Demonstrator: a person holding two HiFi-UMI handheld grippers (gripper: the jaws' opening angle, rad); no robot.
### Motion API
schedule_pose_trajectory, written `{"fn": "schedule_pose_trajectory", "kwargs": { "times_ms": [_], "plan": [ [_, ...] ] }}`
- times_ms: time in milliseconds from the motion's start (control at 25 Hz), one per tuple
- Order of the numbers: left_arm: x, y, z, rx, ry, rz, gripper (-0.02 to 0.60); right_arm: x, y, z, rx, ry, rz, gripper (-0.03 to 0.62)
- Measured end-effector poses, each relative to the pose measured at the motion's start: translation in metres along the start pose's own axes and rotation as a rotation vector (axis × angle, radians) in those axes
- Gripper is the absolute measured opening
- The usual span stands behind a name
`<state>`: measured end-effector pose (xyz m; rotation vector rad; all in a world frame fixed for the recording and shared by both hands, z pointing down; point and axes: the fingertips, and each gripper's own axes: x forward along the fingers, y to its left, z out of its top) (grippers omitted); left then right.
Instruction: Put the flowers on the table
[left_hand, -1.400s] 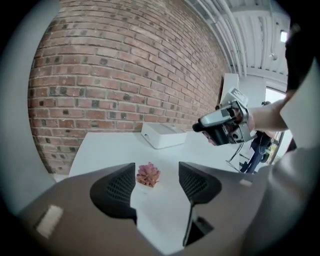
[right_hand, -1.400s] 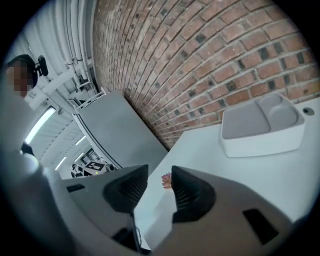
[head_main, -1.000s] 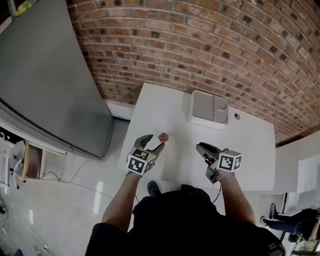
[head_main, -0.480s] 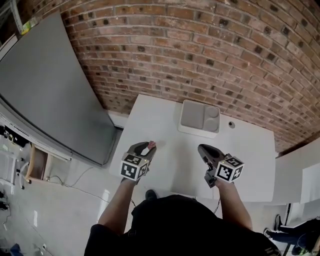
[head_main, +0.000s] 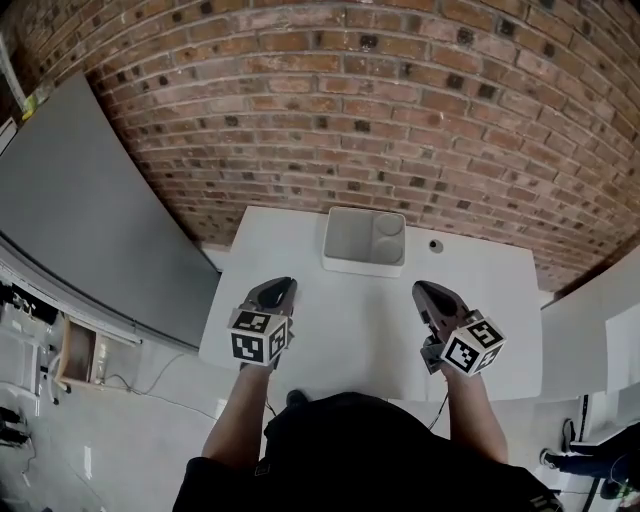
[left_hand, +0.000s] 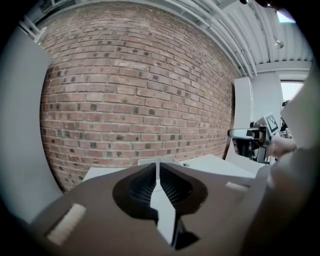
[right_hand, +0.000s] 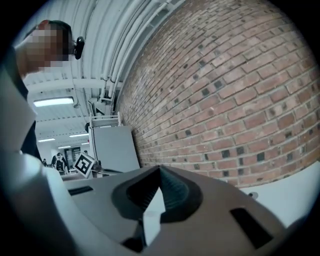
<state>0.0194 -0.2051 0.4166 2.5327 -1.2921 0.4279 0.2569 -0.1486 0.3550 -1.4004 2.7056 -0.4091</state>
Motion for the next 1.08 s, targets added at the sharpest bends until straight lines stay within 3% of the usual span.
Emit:
{"fn": "schedule_pose_trajectory", "kwargs": {
  "times_ms": [440,1080],
  "plan": [
    [0.007,-0.011,0.041,0.026,-0.062,0.04,0.011,-0.031,-0.025,0.007,-0.04,-0.039,-0.09,0.012],
    [0.016,-0.016,0.027,0.008,-0.033,0.011,0.011,-0.025,-0.014,0.002,-0.075,-0.011,-0.065,0.012]
  ]
}}
